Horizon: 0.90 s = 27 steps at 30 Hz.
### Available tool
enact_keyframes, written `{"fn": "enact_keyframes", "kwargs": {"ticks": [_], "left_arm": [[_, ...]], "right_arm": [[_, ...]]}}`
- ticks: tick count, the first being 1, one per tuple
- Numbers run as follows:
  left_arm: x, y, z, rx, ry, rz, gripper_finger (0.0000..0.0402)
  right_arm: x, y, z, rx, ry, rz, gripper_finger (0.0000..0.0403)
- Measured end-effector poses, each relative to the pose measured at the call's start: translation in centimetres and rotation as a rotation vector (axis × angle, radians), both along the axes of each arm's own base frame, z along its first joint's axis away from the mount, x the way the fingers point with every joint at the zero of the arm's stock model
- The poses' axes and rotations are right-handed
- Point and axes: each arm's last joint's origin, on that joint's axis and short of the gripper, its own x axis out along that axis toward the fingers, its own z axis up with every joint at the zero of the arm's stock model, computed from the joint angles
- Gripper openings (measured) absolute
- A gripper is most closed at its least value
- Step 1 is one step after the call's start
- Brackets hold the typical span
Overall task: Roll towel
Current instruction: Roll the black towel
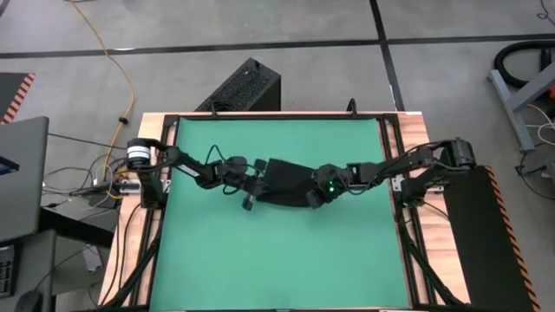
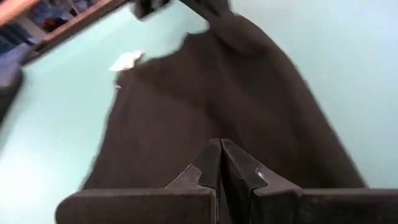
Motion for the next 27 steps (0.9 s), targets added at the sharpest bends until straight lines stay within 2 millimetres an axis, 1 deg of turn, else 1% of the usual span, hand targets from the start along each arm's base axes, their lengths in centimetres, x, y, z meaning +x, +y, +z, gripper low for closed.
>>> {"fn": "enact_keyframes", "kwargs": {"ticks": [7,11,21,27], "left_arm": [[1.1,0.7,-2.4,-0.025,0.074,0.016,0.0000],[1.5,0.9,-3.4,-0.065,0.090,0.019,0.0000],[1.2,1.1,-4.0,-0.129,0.139,0.021,0.0000],[1.1,1.1,-4.2,-0.150,0.161,0.025,0.0000]], "right_arm": [[-0.5,-1.3,-0.4,0.043,0.069,-0.058,0.0029],[-0.8,-1.8,-0.6,0.053,0.098,-0.084,0.0029],[-1.4,-3.6,0.6,0.069,0.062,-0.146,0.0029],[-2.5,-4.4,-0.2,0.052,0.183,-0.181,0.0029]]}}
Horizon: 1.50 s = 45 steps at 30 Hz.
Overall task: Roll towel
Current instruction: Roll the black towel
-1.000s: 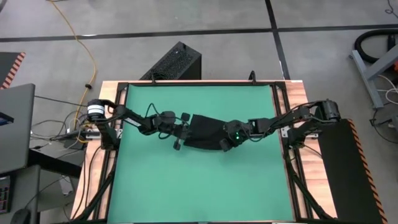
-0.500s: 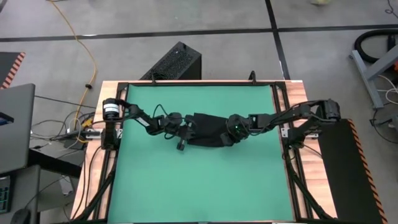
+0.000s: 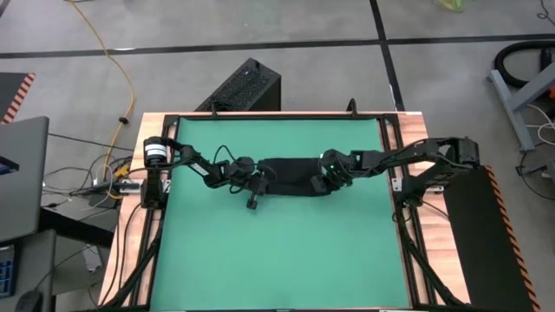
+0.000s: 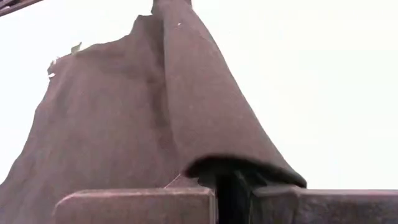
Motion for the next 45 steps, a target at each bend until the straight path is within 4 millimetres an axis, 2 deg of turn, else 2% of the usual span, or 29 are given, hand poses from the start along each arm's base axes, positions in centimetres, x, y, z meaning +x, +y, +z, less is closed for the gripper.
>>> {"fn": "enact_keyframes", "kwargs": {"ticks": [14,19,23,28,30,34,41,45], "left_arm": [[0.0,-0.2,0.3,0.004,0.000,-0.005,0.0000],[-0.2,-0.2,2.9,0.038,-0.043,0.044,0.0000],[-0.5,-0.6,5.8,0.120,-0.070,0.103,0.0000],[-1.8,-1.8,8.4,0.204,-0.011,0.133,0.0000],[-2.2,-2.3,9.7,0.226,-0.027,0.140,0.0000],[-2.7,-3.2,11.0,0.206,-0.055,0.128,0.0000],[-2.4,-3.3,10.9,0.227,-0.076,0.101,0.0000],[-1.9,-3.6,9.9,0.188,-0.080,0.000,0.0000]], "right_arm": [[-0.1,-1.1,0.1,-0.048,-0.021,0.010,0.0029],[-0.2,-1.1,0.0,-0.069,-0.016,0.033,0.0029],[-0.1,-1.1,0.0,-0.087,-0.021,0.055,0.0029],[0.0,-1.1,0.1,-0.113,-0.035,0.076,0.0029],[0.0,-1.1,0.1,-0.122,-0.039,0.085,0.0029],[0.3,-1.2,0.3,-0.128,-0.078,0.095,0.0029],[1.0,-1.3,1.4,-0.134,-0.120,0.124,0.0029],[1.5,-1.5,2.1,-0.146,-0.141,0.131,0.0029]]}}
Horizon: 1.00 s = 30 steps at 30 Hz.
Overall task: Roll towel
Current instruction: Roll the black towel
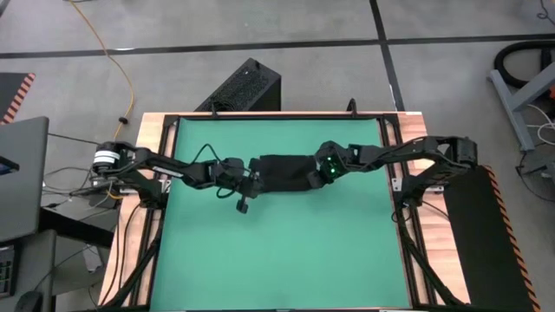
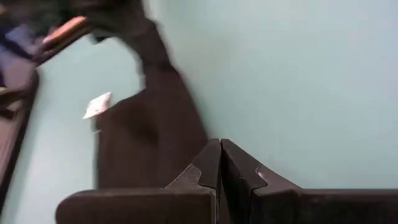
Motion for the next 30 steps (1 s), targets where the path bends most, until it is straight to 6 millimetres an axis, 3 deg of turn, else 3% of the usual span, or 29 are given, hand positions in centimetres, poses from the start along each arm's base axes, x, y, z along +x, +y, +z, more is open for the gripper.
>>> {"fn": "enact_keyframes", "kwargs": {"ticks": [6,11,17,30], "left_arm": [[0.4,0.0,-0.2,0.088,-0.023,0.034,0.0000],[0.5,0.0,0.1,0.091,-0.049,0.028,0.0000],[0.4,0.3,-0.1,0.090,-0.028,0.032,0.0000],[0.8,1.8,-3.6,0.101,0.091,0.026,0.0000]], "right_arm": [[0.7,-0.3,-0.5,0.012,0.035,0.021,0.0029],[2.0,-0.6,-1.9,0.020,0.091,0.053,0.0029],[3.4,-0.7,-2.0,0.008,0.091,0.078,0.0029],[3.6,-0.6,-1.9,0.022,0.096,0.092,0.0029]]}}
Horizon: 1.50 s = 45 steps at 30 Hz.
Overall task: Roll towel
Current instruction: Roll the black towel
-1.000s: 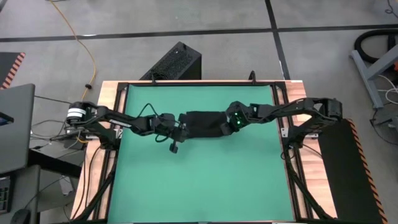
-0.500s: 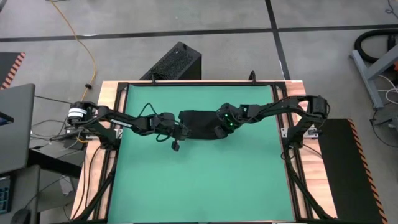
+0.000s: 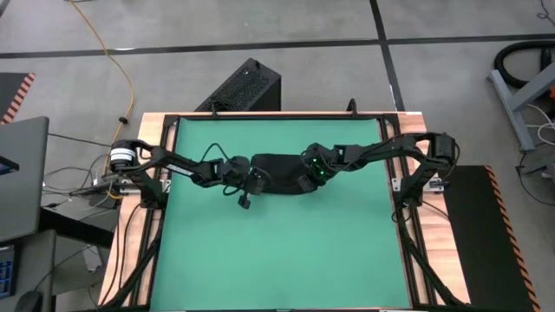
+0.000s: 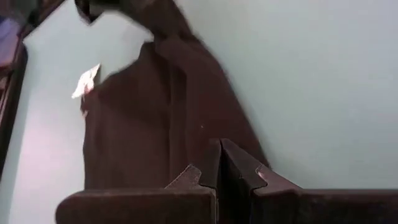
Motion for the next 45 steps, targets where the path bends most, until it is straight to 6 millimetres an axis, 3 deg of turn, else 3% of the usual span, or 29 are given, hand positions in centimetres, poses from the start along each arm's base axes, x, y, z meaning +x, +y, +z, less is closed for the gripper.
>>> {"fn": "enact_keyframes", "kwargs": {"ticks": [17,30,35,39,45], "left_arm": [[-0.8,2.1,-1.0,-0.074,0.049,0.154,0.0000],[-0.9,2.1,-1.1,-0.136,0.056,0.131,0.0000],[-0.9,2.1,-1.6,-0.137,0.071,0.132,0.0000],[-0.6,2.2,-3.3,-0.148,0.110,0.135,0.0000],[-0.3,2.3,-5.2,-0.149,0.136,0.147,0.0000]], "right_arm": [[0.1,-0.1,0.1,-0.068,-0.027,0.055,0.0037],[0.5,-0.4,0.6,-0.147,-0.081,0.030,0.0119],[0.3,-0.3,1.8,-0.180,-0.124,0.049,0.0125],[-0.1,-0.4,3.1,-0.231,-0.160,0.054,0.0125],[-0.5,0.9,5.4,-0.447,-0.244,0.200,0.0121]]}}
